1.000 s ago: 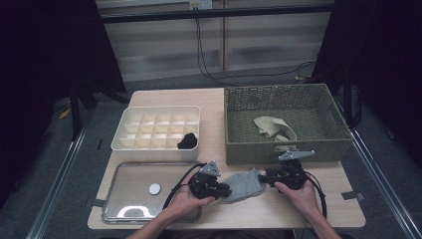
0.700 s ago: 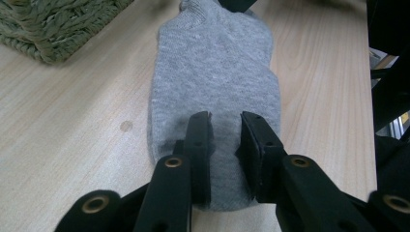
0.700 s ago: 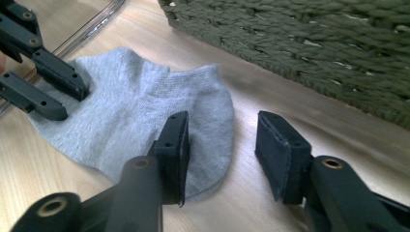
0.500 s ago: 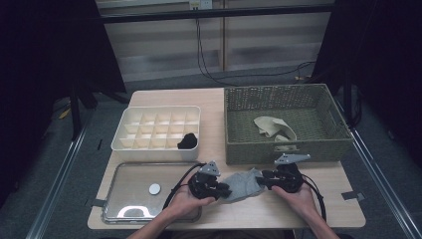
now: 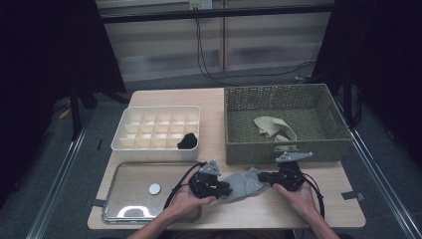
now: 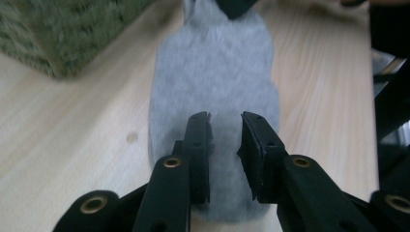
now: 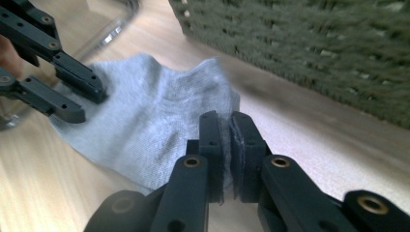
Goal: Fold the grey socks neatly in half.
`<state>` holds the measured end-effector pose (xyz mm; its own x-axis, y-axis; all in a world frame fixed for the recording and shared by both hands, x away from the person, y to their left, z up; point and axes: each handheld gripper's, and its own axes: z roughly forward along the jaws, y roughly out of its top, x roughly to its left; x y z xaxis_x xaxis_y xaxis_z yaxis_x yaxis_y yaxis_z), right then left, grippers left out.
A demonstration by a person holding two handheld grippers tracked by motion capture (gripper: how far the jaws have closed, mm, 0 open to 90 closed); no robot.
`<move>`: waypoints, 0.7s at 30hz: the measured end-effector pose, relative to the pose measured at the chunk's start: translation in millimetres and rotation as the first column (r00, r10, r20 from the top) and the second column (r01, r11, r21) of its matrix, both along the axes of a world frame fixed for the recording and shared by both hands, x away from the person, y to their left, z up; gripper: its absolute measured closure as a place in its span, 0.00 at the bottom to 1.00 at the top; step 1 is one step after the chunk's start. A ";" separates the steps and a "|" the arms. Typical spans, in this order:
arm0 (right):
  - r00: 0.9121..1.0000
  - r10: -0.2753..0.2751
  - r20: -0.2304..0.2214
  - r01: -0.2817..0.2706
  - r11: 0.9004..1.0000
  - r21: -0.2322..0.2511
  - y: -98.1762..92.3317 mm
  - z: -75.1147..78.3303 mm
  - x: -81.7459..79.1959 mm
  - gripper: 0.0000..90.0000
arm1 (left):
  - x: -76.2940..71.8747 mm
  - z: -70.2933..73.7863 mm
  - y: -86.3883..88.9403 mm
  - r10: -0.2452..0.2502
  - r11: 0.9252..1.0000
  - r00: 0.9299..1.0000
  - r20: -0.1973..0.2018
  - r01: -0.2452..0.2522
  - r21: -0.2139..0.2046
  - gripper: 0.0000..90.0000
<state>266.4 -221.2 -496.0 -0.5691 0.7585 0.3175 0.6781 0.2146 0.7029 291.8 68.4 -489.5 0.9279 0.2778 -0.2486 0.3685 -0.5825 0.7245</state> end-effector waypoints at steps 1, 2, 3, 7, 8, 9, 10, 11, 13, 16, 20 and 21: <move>1.000 0.000 0.000 0.000 1.000 0.008 0.1 1.4 -0.3 0.94 | 0.5 2.7 -0.6 0.001 1.000 1.000 0.009 -0.001 -0.007 0.82; 1.000 -0.001 0.001 0.001 1.000 0.010 0.3 2.2 -0.5 0.94 | 1.1 5.1 -2.0 0.002 1.000 1.000 0.019 -0.002 -0.010 0.82; 1.000 0.001 0.002 -0.001 1.000 0.014 0.6 2.9 -0.5 0.94 | 2.3 7.3 -3.4 -0.001 1.000 1.000 0.021 0.001 -0.013 0.81; 1.000 0.006 0.010 -0.006 1.000 0.026 1.5 6.0 -0.8 0.94 | 7.9 6.1 -12.7 0.002 1.000 1.000 0.006 -0.001 -0.027 0.81; 1.000 0.003 0.019 -0.003 1.000 0.027 1.6 6.9 -1.0 0.94 | 8.7 3.6 -15.9 0.001 1.000 1.000 0.011 -0.001 -0.018 0.81; 1.000 0.005 0.019 -0.005 0.999 0.034 1.4 7.8 -1.4 0.94 | 9.5 0.6 -19.0 0.004 1.000 1.000 0.006 -0.004 -0.026 0.80; 1.000 0.007 0.020 -0.008 0.999 0.034 1.5 8.6 -1.8 0.94 | 9.5 0.6 -19.0 0.004 1.000 1.000 0.006 -0.004 -0.026 0.80; 1.000 0.007 0.021 -0.007 0.999 0.036 1.3 9.7 -2.3 0.94 | 11.5 -2.2 -23.5 0.001 1.000 1.000 -0.004 -0.001 -0.018 0.80; 1.000 0.008 0.028 -0.009 0.999 0.046 0.5 11.7 -2.6 0.95 | 13.0 -5.1 -28.9 -0.008 1.000 1.000 -0.016 0.008 -0.005 0.79; 1.000 0.008 0.030 -0.009 0.998 0.055 0.9 14.4 -2.7 0.95 | 11.0 -10.2 -36.3 -0.019 1.000 1.000 -0.013 0.020 0.020 0.78; 0.999 0.009 0.035 -0.012 0.997 0.079 1.8 21.3 -2.8 0.95 | 11.7 -11.2 -38.7 -0.015 1.000 1.000 -0.003 0.016 0.013 0.79; 0.999 0.007 0.035 -0.010 0.996 0.085 2.5 22.8 -3.1 0.95 | 11.7 -11.5 -39.4 -0.009 1.000 1.000 -0.007 0.009 0.011 0.79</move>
